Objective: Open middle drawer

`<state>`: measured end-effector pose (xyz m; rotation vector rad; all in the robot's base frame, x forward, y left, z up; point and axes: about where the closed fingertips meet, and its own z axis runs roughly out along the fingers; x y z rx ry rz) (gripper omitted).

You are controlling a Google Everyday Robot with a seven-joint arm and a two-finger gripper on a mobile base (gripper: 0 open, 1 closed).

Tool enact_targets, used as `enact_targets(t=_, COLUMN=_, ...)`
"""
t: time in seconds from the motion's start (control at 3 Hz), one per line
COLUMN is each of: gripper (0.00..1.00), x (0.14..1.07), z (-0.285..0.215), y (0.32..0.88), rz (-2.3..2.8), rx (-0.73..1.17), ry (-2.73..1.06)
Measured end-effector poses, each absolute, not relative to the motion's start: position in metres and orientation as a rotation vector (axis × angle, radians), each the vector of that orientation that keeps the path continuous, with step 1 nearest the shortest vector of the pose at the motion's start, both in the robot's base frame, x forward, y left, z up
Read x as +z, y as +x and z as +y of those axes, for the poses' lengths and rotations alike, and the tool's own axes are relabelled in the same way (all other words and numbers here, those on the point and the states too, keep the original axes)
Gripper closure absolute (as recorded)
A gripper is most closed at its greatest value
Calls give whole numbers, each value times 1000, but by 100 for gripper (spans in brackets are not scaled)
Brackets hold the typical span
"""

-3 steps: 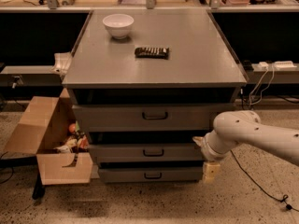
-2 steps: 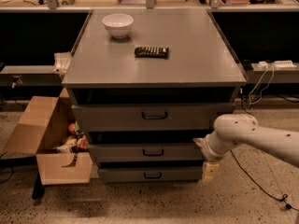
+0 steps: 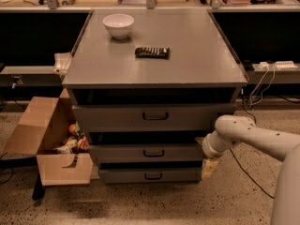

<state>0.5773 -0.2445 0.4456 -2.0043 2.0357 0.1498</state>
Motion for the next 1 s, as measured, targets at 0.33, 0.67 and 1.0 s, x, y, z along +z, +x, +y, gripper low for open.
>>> enact_targets(t=0.33, gripper=0, x=430, z=-241, y=595, rz=2031, rx=166, ry=-2007)
enact_targets(t=0.67, gripper=0, x=411, z=-235, y=606, rz=2040, rx=201, ry=-2019)
enact_targets(t=1.0, gripper=17, x=399, z=-225, y=605, rz=2038, rx=245, ry=-2025)
